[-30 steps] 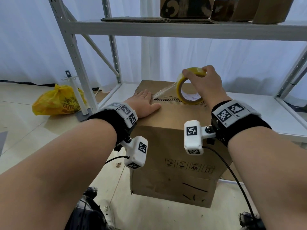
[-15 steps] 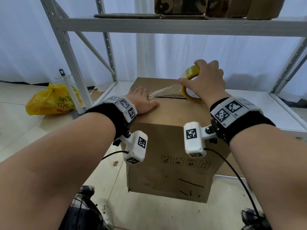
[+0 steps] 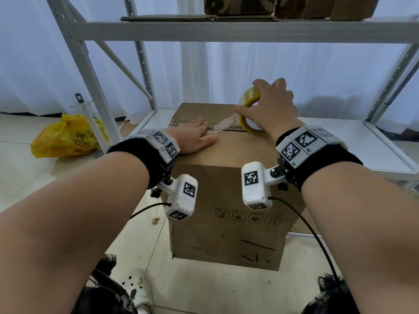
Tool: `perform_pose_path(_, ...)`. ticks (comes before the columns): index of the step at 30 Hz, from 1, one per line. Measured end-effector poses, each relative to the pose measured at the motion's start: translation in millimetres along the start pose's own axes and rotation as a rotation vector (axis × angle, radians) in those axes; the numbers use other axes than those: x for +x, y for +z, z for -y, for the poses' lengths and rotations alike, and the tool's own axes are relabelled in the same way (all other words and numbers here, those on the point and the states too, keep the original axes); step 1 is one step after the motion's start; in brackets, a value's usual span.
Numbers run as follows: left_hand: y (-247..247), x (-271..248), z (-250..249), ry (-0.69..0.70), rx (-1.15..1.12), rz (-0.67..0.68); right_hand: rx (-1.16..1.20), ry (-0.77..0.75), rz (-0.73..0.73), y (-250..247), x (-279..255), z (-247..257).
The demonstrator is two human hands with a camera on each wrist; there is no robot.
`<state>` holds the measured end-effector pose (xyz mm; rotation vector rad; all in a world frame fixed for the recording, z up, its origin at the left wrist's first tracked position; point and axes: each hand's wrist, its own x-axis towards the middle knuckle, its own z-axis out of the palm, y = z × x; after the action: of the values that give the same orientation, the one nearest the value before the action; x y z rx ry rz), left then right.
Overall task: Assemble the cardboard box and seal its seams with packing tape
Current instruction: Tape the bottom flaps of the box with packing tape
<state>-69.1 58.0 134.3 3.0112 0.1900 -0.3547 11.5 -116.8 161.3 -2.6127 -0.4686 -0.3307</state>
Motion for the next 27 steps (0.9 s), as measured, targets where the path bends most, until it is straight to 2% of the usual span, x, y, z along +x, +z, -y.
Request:
perform_pose_path(6, 0.0, -6.4, 2.5, -0.109, 0.075, -0.013, 0.030, 0.007, 0.011, -1.4, 0.4, -2.7)
perform_pose_path(11, -0.1, 1.3, -36.6, -0.001, 0.069, -0.002, 0.068, -0.001, -0.003, 0.5, -2.6, -2.5)
perform_pose_path(14, -4.5, -0.4, -34.8, 0.048, 0.059, -0.012, 0.068, -0.006, -0.015, 2.4, -1.6, -1.6)
perform_pose_path(17, -9.0, -8.1, -10.6, 0.047, 0.040, -0.086, 0.099, 0.000, -0.008, 1.4, 0.1, -4.5)
perform_pose_path(21, -7.8, -9.5, 11.4, -0.044, 0.064, -0.227, 0.133, 0.002, -0.006, 0.0, 1.0, -6.6)
perform_pose_path(24, -6.2, -7.1, 0.1, -0.070, 0.096, -0.245, 0.140, 0.002, -0.008, 0.5, 1.2, -6.6)
perform_pose_path(27, -2.3, 0.9, -17.9, -0.035, 0.088, -0.217, 0.145, -0.005, -0.006, -0.2, 1.3, -7.6)
